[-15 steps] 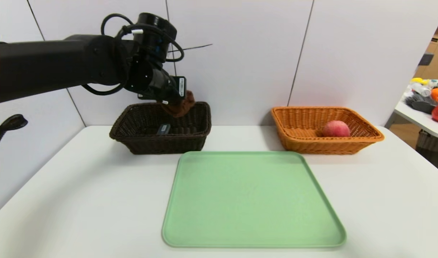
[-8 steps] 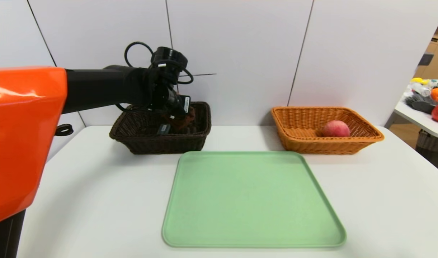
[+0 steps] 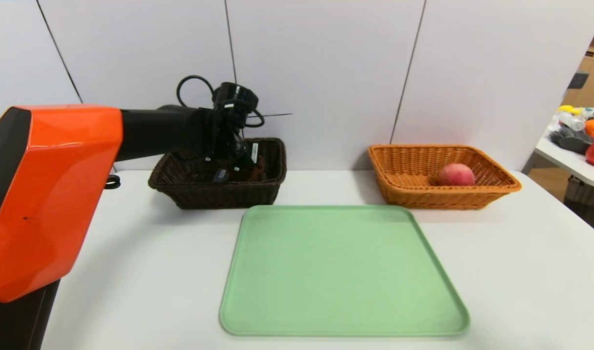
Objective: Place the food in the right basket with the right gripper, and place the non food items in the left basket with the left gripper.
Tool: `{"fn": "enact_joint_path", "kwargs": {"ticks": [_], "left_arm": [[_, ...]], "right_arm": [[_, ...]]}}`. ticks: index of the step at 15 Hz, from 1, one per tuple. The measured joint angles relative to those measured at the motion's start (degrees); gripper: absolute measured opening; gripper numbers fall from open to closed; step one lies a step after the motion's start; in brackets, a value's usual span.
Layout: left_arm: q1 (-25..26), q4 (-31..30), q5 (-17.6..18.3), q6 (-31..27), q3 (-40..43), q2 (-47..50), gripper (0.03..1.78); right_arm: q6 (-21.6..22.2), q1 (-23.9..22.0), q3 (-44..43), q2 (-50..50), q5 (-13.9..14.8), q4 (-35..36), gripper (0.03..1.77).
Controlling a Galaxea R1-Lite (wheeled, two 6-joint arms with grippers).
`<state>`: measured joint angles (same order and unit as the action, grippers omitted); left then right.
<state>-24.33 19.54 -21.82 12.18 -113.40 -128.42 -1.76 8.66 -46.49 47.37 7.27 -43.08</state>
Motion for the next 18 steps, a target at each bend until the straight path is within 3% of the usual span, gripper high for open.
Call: {"fn": "enact_joint_path", "kwargs": {"ticks": [3, 7, 14, 18], "left_arm": [[0.11, 0.0, 0.16, 1.01, 0.02, -0.37, 1.05], [0.09, 0.2, 0.16, 1.22, 0.02, -0.46, 1.32], [0.2, 1.38, 0.07, 0.05, 0.02, 4.39, 1.54], [-0.5, 9.01, 0.07, -4.02, 0.67, 15.26, 1.61]], "right_arm": [[0.05, 0.02, 0.13, -0.02, 0.0, 0.0, 1.7], [0.05, 0.02, 0.27, -0.07, 0.09, -0.02, 1.7], [-0.04, 0.0, -0.05, -0.05, -0.18, 0.09, 1.7], [-0.35, 0.02, -0.41, -1.04, 0.37, 1.07, 1.7]]}}
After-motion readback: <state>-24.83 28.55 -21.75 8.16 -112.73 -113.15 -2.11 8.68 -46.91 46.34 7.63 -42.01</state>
